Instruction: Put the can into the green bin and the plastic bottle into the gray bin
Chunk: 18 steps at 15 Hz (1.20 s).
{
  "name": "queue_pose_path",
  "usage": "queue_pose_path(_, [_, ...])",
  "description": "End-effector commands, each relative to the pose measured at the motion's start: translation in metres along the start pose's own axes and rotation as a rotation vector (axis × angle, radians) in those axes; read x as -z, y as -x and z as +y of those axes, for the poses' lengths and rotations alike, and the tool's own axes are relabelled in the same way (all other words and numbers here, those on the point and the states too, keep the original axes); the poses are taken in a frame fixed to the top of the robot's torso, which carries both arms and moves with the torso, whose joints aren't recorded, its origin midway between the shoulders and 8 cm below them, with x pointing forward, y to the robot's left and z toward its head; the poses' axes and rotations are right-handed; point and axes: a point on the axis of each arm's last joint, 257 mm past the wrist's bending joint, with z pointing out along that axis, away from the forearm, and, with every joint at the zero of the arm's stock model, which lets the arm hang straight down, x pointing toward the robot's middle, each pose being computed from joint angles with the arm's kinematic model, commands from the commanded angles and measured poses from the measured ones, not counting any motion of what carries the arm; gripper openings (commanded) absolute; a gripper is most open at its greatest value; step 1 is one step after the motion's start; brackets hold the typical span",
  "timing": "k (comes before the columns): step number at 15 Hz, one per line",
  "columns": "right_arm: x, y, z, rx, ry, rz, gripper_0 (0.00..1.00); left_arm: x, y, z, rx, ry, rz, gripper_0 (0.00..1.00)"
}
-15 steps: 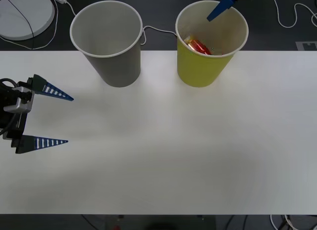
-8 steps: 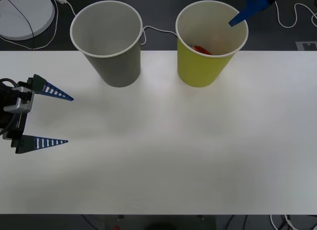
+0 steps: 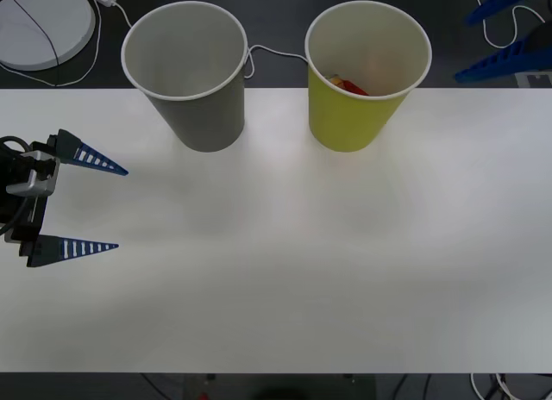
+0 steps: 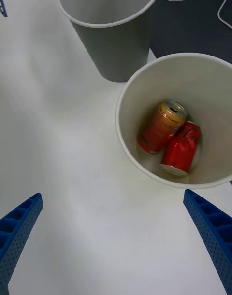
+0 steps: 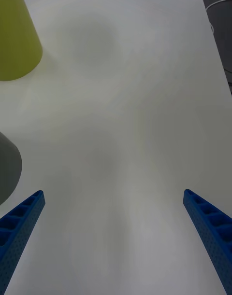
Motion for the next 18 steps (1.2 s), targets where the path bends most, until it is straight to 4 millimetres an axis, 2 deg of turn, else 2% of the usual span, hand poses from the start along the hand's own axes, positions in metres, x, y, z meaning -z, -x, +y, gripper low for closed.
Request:
queue_pose_path(1, [0.006,-0.015,0.02,0.085,0.01,-0.044,1.0,0.0,0.0,0.0,0.0,0.0,0.0,1.0])
queue_pose_path(8, [0.002,-0.068,0.058,0.25,0.066,-0.134,1.0,0.0,0.0,0.0,0.0,0.0,0.0,1.0])
queue_pose_path(14, [-0.011,-0.122,0.068,0.335,0.045,-0.155,1.0,0.0,0.0,0.0,0.0,0.0,0.0,1.0])
queue_pose_path(18, [-0.022,-0.15,0.076,0.358,0.056,-0.167,1.0,0.0,0.0,0.0,0.0,0.0,0.0,1.0])
